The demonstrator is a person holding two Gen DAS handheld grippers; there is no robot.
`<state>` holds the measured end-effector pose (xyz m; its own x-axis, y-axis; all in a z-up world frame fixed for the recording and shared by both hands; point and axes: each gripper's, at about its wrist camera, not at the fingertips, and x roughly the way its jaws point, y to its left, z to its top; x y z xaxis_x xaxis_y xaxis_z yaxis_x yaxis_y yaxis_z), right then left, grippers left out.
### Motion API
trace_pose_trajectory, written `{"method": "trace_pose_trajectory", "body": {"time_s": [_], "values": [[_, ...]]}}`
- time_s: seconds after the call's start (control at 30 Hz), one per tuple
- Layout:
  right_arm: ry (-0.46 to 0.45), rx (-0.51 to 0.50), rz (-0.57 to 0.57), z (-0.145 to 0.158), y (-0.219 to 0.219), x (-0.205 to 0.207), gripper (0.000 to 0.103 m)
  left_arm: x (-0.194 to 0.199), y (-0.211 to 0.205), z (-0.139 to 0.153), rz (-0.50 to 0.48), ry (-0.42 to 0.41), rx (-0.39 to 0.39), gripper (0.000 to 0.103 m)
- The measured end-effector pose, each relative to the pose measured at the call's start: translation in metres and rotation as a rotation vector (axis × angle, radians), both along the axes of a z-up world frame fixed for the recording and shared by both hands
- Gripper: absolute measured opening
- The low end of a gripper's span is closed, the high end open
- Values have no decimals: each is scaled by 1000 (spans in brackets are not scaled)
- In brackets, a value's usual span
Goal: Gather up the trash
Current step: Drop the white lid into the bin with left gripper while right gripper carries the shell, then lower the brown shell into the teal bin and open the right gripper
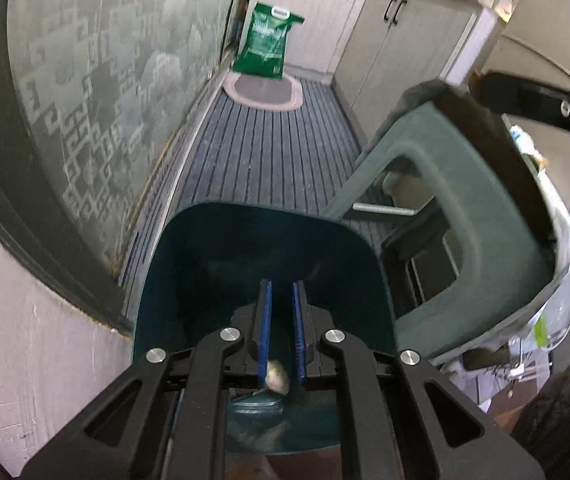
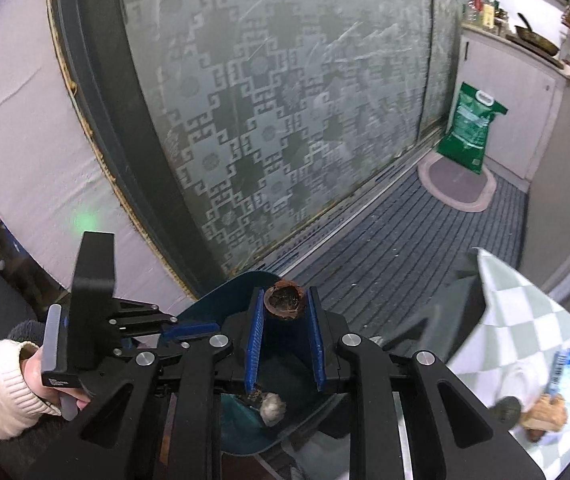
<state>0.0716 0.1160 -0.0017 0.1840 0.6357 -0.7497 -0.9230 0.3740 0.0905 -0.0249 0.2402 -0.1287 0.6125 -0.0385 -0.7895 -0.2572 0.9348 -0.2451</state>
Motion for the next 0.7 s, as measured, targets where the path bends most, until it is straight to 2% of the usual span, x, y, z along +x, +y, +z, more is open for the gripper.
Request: {"method": "trace_pose_trajectory", "body": {"time_s": [0.2, 0.33, 0.7], "values": [[27, -51, 10, -21, 20, -6, 21, -11, 6, -1, -10, -9, 21, 15], [51, -76, 10, -35, 31, -7, 21, -21, 11, 12, -1, -64, 30, 20], [114, -206, 30, -91, 52, -16, 21, -41, 19, 51, 27, -202, 82, 19]]}}
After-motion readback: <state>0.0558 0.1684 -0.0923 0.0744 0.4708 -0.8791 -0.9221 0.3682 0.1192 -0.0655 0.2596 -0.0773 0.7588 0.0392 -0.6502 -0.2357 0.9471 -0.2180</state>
